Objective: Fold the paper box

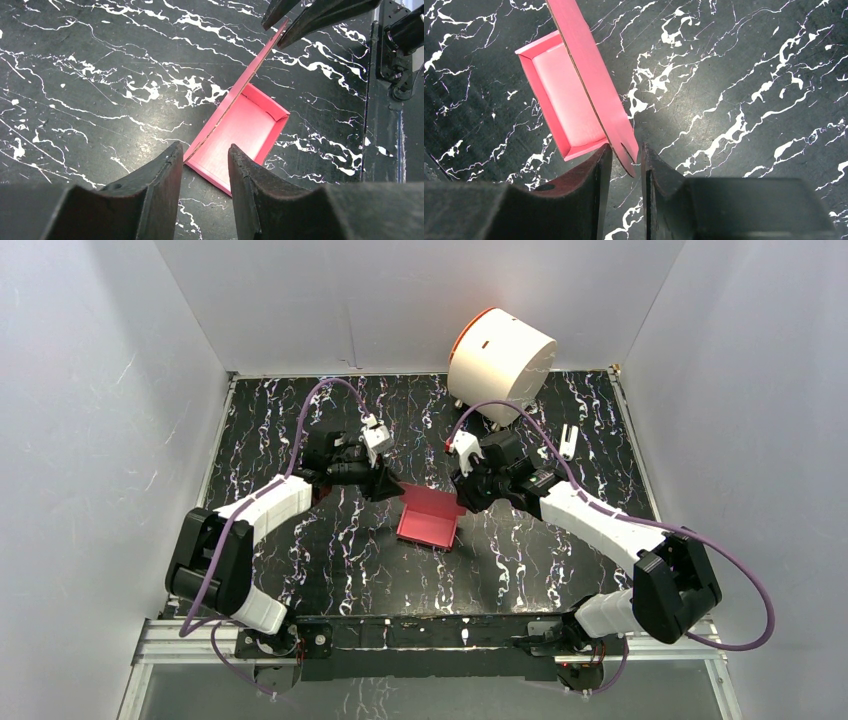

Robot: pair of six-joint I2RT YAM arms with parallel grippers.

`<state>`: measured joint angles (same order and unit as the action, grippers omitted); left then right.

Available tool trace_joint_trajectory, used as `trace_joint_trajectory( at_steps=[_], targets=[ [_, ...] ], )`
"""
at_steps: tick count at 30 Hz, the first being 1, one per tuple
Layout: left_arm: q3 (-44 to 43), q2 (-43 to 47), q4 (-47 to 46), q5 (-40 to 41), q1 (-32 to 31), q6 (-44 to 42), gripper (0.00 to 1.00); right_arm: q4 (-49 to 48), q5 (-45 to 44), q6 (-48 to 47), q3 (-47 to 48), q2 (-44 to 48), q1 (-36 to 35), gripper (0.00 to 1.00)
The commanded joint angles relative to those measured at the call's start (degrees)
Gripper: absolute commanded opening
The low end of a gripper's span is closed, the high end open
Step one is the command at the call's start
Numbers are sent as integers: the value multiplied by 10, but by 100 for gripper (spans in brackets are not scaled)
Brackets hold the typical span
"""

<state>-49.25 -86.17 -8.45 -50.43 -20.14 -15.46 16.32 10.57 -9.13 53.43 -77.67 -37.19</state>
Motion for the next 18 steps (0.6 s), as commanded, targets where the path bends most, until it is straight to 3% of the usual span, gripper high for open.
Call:
trace_joint_trajectory(
  at_steps=[1, 11, 18],
  targets=[
    [-28, -4, -1, -35, -3, -11, 37, -5, 4, -4, -4, 29, 2, 37],
    [-40, -27, -1, -39, -8, -14, 36, 0, -1, -5, -9, 32, 2, 31],
    [-41, -29, -1, -39, -11, -15, 27, 3, -1, -4, -15, 35, 2, 31]
  ],
)
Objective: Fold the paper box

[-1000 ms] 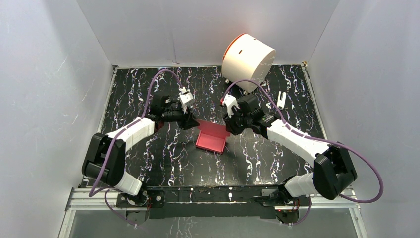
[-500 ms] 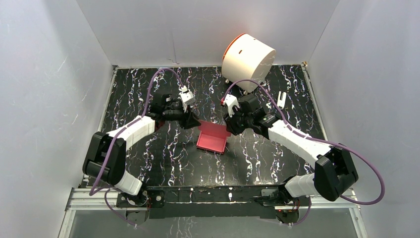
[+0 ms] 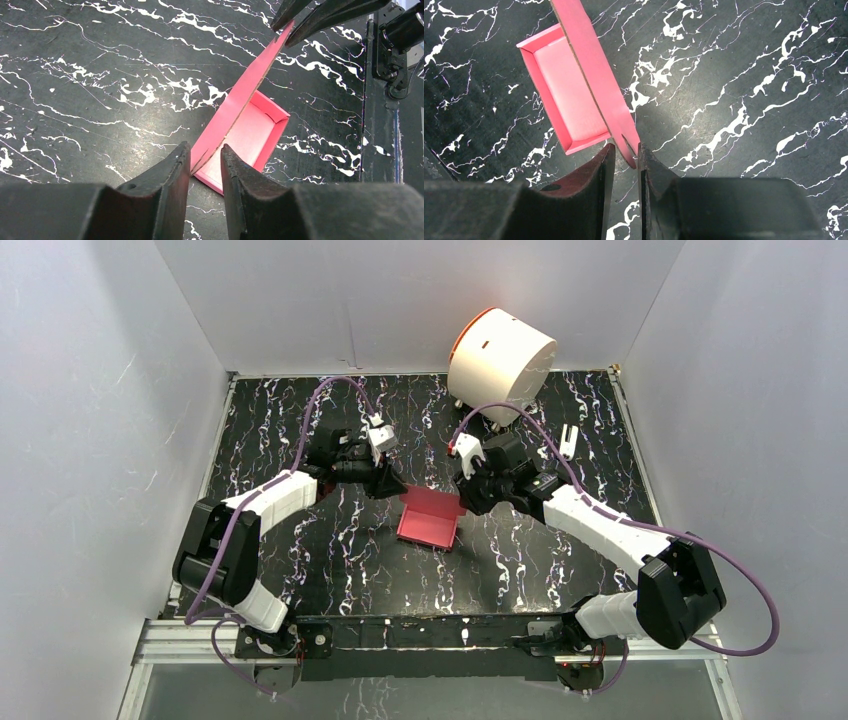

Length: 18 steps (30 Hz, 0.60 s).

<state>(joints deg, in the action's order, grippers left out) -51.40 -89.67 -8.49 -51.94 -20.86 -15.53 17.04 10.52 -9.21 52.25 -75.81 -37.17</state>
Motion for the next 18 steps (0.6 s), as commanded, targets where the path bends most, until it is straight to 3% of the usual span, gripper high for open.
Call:
trace_joint_trajectory(
  at_steps=[1, 6, 11, 18],
  targets=[
    [-20, 6, 0, -23, -5, -14, 24, -5, -1, -3, -4, 16, 2, 29],
    [-15, 13, -1, -10, -15, -15, 9, -6, -5, 5, -3, 11, 2, 18],
    [2, 41, -13, 40, -36, -6, 2, -7, -18, 20, 9, 7, 1, 11],
    [65, 125, -79, 211, -77, 50, 0, -13, -81, 58, 37, -14, -9, 4]
  ],
)
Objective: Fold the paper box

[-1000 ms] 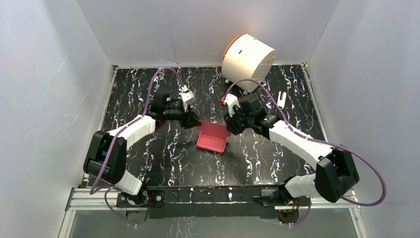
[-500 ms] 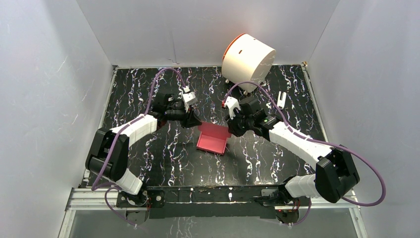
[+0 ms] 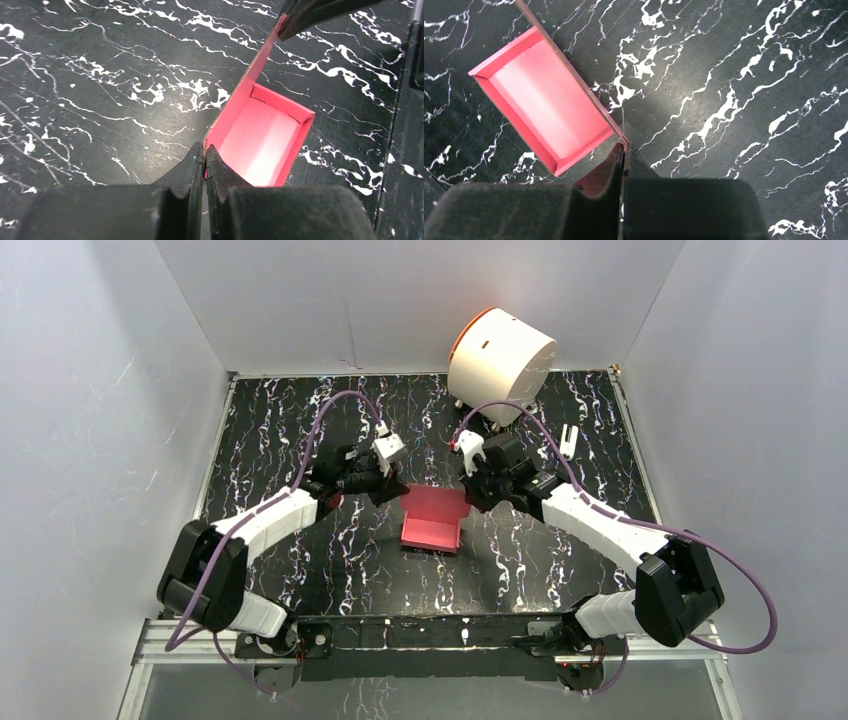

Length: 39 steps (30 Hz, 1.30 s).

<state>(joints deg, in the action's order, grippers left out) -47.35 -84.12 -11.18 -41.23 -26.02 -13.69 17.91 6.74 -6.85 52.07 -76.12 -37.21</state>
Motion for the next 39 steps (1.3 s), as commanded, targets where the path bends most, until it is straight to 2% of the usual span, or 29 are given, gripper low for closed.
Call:
trace_joint_trajectory(
  at_steps=[1, 4, 10, 20, 27, 33, 36, 37, 39],
  targets=[
    [28, 78, -53, 138, -36, 38, 0, -25, -53, 43, 44, -16, -12, 4],
    [36, 92, -59, 236, -70, 67, 0, -28, -111, 79, 62, -34, -27, 4],
    [31, 80, -59, 375, -100, 156, 0, -25, -224, 157, 112, -80, -73, 3],
    [71, 92, -126, 521, -136, 299, 0, -41, -347, 310, 163, -141, -124, 3],
    [74, 76, -143, 622, -179, 360, 0, 22, -440, 437, 216, -190, -149, 0],
    [69, 61, -146, 665, -200, 375, 0, 17, -477, 471, 212, -192, -161, 0],
    [70, 61, -139, 669, -200, 370, 3, -9, -462, 436, 201, -183, -161, 0],
    [70, 63, -136, 670, -200, 360, 4, -22, -454, 420, 194, -178, -161, 1],
    [68, 67, -131, 666, -199, 334, 7, -51, -431, 385, 176, -166, -157, 11]
  ],
)
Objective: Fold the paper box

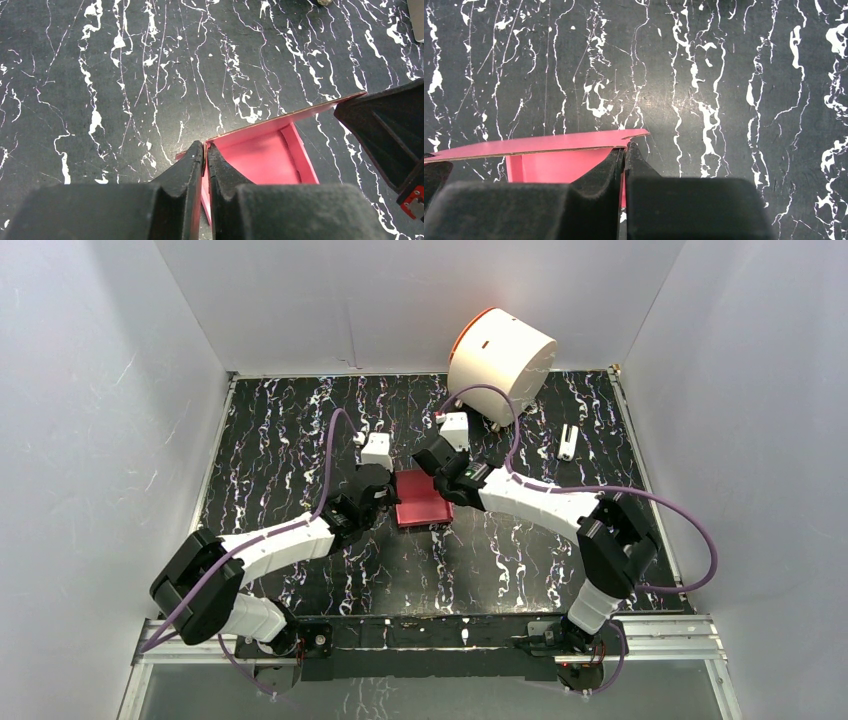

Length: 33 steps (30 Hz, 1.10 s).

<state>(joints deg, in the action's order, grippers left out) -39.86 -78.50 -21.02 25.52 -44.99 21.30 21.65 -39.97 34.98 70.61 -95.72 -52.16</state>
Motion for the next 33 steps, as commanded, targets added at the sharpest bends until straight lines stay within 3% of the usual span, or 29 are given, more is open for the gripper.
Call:
trace_joint_trajectory(
  at_steps=[1, 8, 13, 17, 20, 25, 33],
  targets=[
    [-7, 13, -28, -7, -9, -30, 10, -101, 52, -49, -19, 38, -2, 14],
    [-12, 47, 12, -103, 26, -97, 25, -143, 168, -150, -70, 85, 34, 37],
    [0, 95, 35, -191, 60, -143, 44, -143, 240, -242, -92, 125, 59, 54],
    [12, 119, 35, -248, 93, -168, 50, -141, 335, -322, -109, 157, 104, 63],
    [11, 118, 48, -291, 104, -190, 53, -139, 433, -389, -122, 171, 141, 66],
    [12, 91, 55, -351, 128, -227, 55, -141, 524, -484, -137, 159, 180, 68],
    [69, 74, -24, -423, 177, -235, 55, -241, 644, -560, -180, 113, 237, 67]
  ],
)
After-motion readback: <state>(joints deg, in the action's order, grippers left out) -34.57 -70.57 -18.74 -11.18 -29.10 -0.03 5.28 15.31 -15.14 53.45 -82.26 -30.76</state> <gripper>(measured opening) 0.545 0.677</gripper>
